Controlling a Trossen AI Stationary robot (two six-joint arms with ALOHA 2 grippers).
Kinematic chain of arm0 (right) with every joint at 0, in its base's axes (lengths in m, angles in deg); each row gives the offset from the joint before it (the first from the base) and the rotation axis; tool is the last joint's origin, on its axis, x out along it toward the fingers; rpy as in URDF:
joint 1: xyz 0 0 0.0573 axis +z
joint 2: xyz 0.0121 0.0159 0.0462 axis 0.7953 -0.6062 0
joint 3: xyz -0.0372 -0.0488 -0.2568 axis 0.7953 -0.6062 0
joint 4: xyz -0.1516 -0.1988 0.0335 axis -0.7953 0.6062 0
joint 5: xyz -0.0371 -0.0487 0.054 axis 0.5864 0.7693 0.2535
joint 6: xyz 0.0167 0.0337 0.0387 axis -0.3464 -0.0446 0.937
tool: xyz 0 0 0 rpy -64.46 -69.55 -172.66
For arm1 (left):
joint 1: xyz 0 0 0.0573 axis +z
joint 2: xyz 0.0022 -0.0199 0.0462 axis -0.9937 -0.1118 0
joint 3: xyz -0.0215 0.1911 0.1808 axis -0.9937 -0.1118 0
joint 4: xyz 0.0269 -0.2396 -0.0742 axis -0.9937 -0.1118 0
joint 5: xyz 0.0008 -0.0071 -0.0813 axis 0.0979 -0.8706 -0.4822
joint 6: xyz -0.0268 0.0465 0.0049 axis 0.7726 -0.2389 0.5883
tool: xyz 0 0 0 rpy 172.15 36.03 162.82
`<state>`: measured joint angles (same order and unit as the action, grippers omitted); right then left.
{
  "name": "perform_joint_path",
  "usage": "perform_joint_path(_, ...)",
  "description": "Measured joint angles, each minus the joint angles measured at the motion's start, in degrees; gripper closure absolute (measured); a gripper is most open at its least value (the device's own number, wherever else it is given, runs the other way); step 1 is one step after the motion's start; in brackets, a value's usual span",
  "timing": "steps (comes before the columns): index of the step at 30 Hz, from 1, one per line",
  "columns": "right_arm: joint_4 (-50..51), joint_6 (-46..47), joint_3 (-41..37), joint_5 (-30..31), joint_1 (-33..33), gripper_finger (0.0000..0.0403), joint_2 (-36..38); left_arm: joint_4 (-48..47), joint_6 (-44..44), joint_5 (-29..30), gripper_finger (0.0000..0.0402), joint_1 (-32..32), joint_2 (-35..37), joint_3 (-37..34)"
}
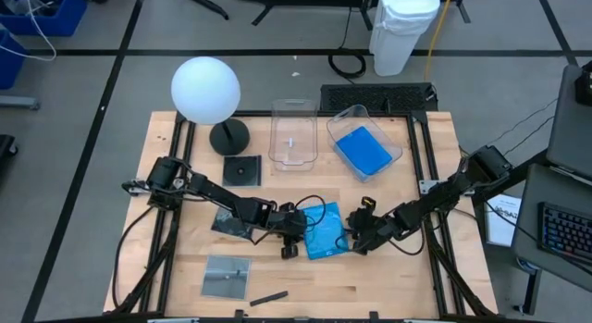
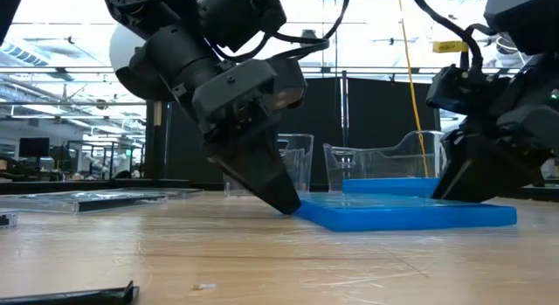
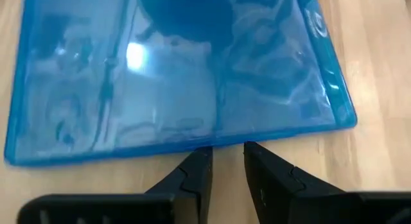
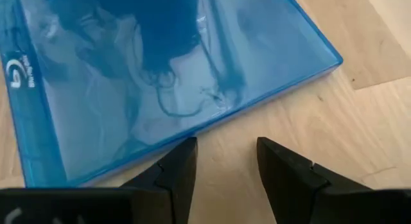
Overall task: Pick & place jewel cases by type
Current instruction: Put the blue CD case into the right transparent bin
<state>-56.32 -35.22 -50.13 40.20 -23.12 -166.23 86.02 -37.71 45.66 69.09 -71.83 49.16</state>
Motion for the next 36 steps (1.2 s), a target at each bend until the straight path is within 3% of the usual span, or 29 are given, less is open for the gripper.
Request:
perform_joint_path(7, -0.3, -0.2, -0.1, -1.6, 0.0, 0.0248, 1.3, -1.5, 3.9, -3.6, 0.0305, 0.6, 1.4, -0.1)
perform_joint_path(13, -0.4, -6.4, -0.1, -5.8, 0.1, 0.0244, 1.5, -4.9, 0.7, -1.0, 0.0305, -0.5, 2.8, -0.3)
perform_joint_path(18, -0.2, -12.3, 0.0, -9.7, 0.0, 0.0214, 1.5, -4.9, 1.8, 2.9, 0.0299, -1.9, 2.8, -0.3)
perform_joint_path(22, 0.0, -14.0, 0.0, -10.5, -0.3, 0.0176, 1.5, -4.8, 4.1, 7.1, 0.0271, -2.8, 2.7, -0.2)
perform_joint_path(27, 0.1, -14.6, 0.0, -10.7, -1.4, 0.0144, 1.4, -4.6, 4.0, 8.1, 0.0222, -3.0, 2.8, -0.3)
perform_joint_path(36, -8.7, -20.6, -0.5, -7.6, -2.6, 0.0146, 1.1, -3.8, 3.4, 12.2, 0.0182, -1.8, 1.8, -0.2)
